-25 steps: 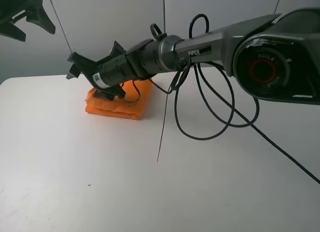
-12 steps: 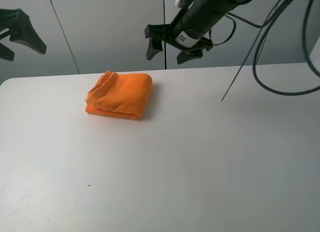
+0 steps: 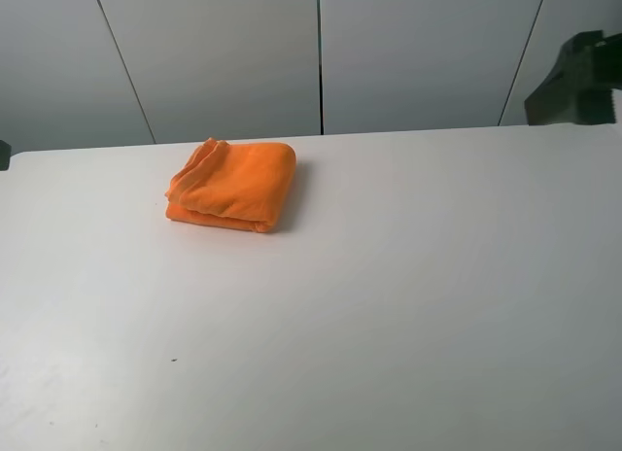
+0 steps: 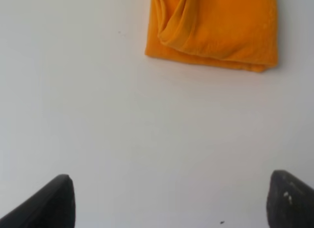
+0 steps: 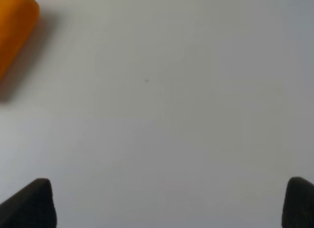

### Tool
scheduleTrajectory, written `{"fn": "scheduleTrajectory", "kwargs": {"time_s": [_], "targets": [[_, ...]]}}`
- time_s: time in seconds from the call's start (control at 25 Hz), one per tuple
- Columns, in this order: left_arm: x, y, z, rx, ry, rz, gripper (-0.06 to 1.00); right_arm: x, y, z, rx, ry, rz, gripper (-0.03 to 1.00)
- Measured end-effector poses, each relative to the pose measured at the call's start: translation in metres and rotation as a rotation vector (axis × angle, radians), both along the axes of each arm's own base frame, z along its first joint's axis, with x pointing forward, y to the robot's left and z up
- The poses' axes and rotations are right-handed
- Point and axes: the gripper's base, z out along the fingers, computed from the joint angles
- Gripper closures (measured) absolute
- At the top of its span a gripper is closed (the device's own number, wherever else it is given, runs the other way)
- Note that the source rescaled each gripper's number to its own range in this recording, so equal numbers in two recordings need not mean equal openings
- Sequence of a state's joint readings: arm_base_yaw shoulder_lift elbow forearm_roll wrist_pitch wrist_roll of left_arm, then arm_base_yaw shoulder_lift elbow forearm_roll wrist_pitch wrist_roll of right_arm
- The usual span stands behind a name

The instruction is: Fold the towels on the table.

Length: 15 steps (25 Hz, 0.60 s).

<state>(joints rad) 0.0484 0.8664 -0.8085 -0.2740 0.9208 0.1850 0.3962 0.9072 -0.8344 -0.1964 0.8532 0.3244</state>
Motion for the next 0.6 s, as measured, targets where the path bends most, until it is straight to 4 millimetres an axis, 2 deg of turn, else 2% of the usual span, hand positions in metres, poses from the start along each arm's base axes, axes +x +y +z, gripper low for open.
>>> {"fn": "scheduleTrajectory", "kwargs": {"time_s": [0.12, 0.24, 0.4, 0.6], "targets": [[-0.037, 0.0, 0.007, 0.034, -0.097, -0.004, -0.06, -0.055, -0.024, 0.011, 0.043, -0.093, -0.017, -0.03], [-0.071, -0.001, 0.005, 0.053, -0.194, -0.003, -0.06, -0.098, -0.043, 0.012, 0.074, -0.195, -0.018, -0.03], [-0.107, -0.002, -0.014, 0.068, -0.268, -0.005, -0.06, -0.138, -0.059, 0.002, 0.066, -0.307, 0.028, -0.03], [-0.142, -0.001, -0.034, 0.116, -0.34, -0.003, -0.06, -0.165, -0.062, -0.022, 0.071, -0.36, 0.145, -0.03]]}}
